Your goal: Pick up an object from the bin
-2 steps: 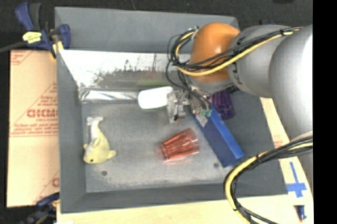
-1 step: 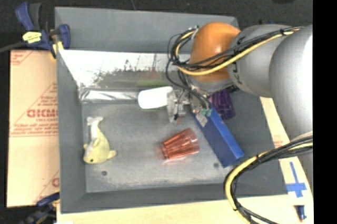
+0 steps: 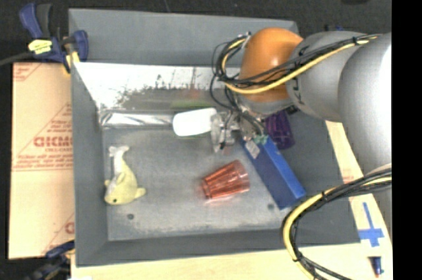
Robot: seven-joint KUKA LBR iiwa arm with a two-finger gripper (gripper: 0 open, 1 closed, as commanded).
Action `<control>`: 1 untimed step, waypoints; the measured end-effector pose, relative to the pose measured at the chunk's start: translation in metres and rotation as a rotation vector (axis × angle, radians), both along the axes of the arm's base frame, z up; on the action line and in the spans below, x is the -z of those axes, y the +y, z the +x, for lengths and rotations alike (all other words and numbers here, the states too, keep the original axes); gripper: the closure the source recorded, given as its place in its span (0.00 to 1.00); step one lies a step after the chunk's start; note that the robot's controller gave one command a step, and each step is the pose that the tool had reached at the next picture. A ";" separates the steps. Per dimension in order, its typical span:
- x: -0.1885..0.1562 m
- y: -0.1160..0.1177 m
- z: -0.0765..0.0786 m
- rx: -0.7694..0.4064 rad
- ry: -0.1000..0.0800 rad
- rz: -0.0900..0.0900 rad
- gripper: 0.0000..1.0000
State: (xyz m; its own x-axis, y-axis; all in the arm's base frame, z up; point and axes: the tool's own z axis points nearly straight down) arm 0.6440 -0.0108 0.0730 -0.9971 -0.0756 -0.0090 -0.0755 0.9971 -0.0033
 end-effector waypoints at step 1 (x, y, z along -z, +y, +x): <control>-0.056 0.009 0.005 0.083 -0.002 0.002 0.00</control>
Offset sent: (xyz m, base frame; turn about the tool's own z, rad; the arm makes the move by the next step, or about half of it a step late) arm 0.0000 0.0000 0.0000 0.0000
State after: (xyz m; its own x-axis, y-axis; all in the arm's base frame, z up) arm 0.6489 -0.0016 0.1290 -0.9999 0.0079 -0.0115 0.0079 1.0000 -0.0009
